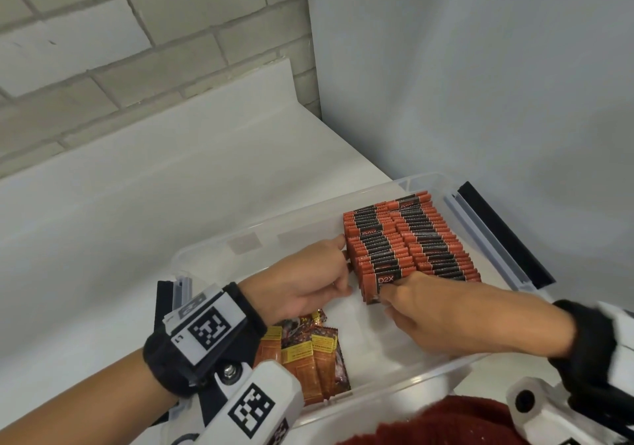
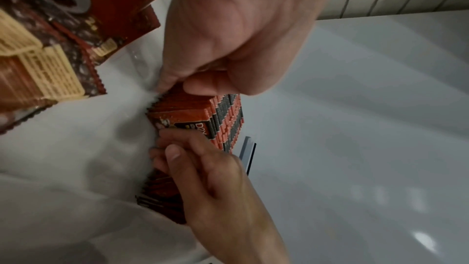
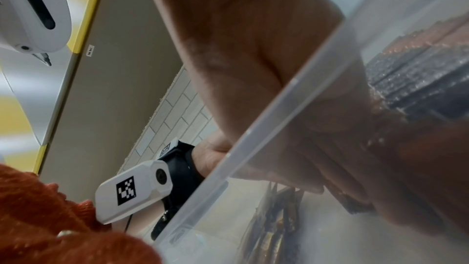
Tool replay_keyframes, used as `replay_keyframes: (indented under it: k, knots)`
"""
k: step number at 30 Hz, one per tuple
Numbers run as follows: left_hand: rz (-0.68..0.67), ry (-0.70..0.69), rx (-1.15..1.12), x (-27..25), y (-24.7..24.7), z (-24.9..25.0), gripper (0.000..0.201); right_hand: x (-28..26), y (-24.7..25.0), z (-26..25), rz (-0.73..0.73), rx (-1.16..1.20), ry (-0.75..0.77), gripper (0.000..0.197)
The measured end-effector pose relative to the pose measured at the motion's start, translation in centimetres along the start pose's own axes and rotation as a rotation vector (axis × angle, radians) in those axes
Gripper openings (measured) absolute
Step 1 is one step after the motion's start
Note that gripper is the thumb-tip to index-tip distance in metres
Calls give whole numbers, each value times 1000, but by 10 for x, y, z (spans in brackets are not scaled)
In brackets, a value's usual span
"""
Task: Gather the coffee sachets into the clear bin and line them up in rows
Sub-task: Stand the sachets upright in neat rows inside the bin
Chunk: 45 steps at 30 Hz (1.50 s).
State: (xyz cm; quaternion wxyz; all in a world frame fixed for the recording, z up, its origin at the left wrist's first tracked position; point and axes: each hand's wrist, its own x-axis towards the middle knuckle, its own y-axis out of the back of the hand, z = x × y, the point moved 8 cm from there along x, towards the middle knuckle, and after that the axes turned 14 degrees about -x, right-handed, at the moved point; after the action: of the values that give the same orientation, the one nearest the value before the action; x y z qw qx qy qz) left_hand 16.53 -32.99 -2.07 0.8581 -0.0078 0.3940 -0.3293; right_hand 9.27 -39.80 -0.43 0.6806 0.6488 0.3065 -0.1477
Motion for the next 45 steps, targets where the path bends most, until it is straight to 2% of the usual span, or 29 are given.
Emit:
replay_keyframes:
  k: [6, 10, 14, 16, 20, 22, 26, 30, 32, 34, 37, 40, 42, 45]
  knots:
    - [46, 23, -13, -1, -5, 0, 50, -2, 4, 1, -5, 32, 12, 18]
    - [26, 52, -28, -8, -12, -1, 60, -7, 11, 1, -2, 55, 40, 20]
    - [165, 48, -44, -10, 5, -3, 44, -8, 12, 4, 28, 64, 47, 24]
    - [151, 80, -75, -15, 7, -8, 38, -13, 14, 9, 58, 112, 45, 25]
    - [3, 147, -110, -22, -15, -21, 45, -15, 24, 20, 130, 129, 12, 24]
    - [-24, 160, -115, -23, -20, -24, 48, -13, 27, 22, 146, 135, 5, 24]
    - [13, 178, -116, -26, -16, -22, 40, -18, 28, 20, 115, 159, 23, 23]
    - [60, 120, -77, -32, -1, -8, 51, -24, 35, 18, 89, 204, 56, 24]
    - [43, 80, 18, -38, 12, 6, 63, -27, 40, 14, 62, 264, 82, 23]
    - [32, 23, 244, -46, 29, 23, 57, -27, 44, 6, 15, 366, 119, 19]
    - [35, -45, 789, -57, 50, 43, 42, -21, 50, -14, -24, 435, 190, 22]
    - [11, 8, 1294, -65, 59, 43, 44, -11, 51, -36, -86, 376, 243, 40]
    - [-49, 106, 1408, -68, 64, 33, 58, -2, 45, -46, -160, 335, 244, 54]
    - [-148, 205, 1393, -71, 67, 17, 71, 10, 34, -61, -247, 392, 240, 64]
